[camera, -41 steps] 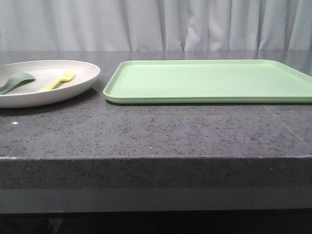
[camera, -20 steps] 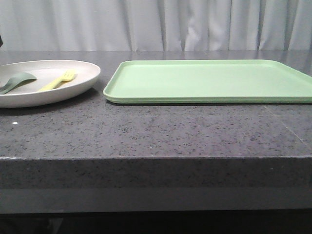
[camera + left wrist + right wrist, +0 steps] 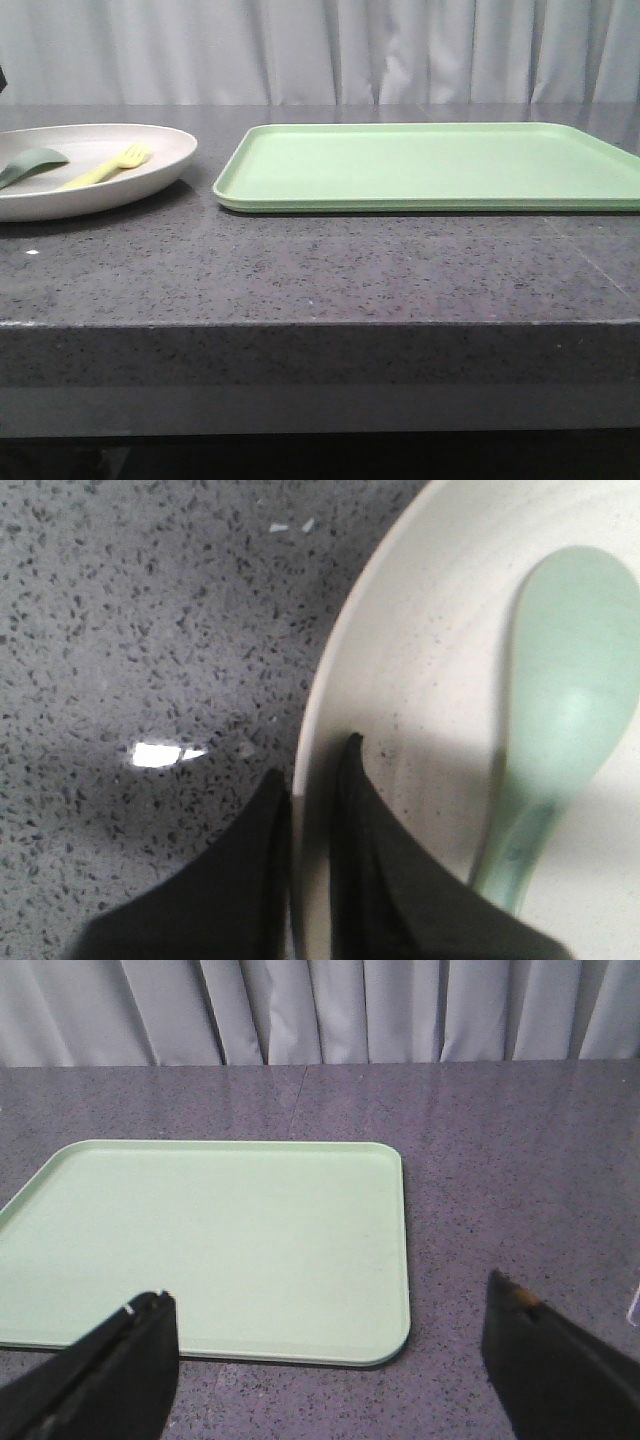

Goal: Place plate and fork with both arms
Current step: 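Lower the left gripper to the white plate rim and grasp it, then lift the plate with the left gripper and carry it over the tray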

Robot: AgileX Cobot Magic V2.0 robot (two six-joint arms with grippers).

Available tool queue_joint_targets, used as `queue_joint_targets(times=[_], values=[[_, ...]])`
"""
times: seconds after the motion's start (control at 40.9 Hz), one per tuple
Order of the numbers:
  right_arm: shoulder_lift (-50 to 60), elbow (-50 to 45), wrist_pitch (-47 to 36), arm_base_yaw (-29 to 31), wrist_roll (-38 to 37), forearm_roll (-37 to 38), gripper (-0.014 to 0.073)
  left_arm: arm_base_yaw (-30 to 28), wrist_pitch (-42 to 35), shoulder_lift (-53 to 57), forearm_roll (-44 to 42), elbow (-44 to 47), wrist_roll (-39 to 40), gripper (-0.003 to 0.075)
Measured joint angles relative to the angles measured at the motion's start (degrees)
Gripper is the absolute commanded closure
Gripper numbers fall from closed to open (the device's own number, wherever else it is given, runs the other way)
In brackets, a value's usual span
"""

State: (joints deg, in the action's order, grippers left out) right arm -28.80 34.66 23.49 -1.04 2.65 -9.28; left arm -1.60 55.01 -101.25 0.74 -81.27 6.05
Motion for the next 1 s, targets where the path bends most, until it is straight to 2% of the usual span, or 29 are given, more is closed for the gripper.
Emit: queue_joint_targets(times=[0.196,0.514,0.71,0.93,1.003], values=[[0.00,0.00,0.00,0.00,0.00,0.00,-0.0042,-1.02,0.68,0.00,2.93,-0.27,-1.12,0.0739],[0.00,0.00,0.00,0.00,0.00,0.00,-0.0042,-8.76,1.76,1.79,21.37,-0.27,-12.27,0.0739],[0.00,0.00,0.00,0.00,0.00,0.00,-0.0042,-11.78,1.88,2.65,27.83,-0.27,-17.24,0.0739],[0.00,0.00,0.00,0.00,0.00,0.00,-0.0042,-11.33,1.66,3.42,38.29,-0.27,-22.09,0.0739],[0.00,0.00,0.00,0.00,0.00,0.00,-0.0042,-9.85,0.97,3.42,39.16,-0.27,-22.26,0.0739]])
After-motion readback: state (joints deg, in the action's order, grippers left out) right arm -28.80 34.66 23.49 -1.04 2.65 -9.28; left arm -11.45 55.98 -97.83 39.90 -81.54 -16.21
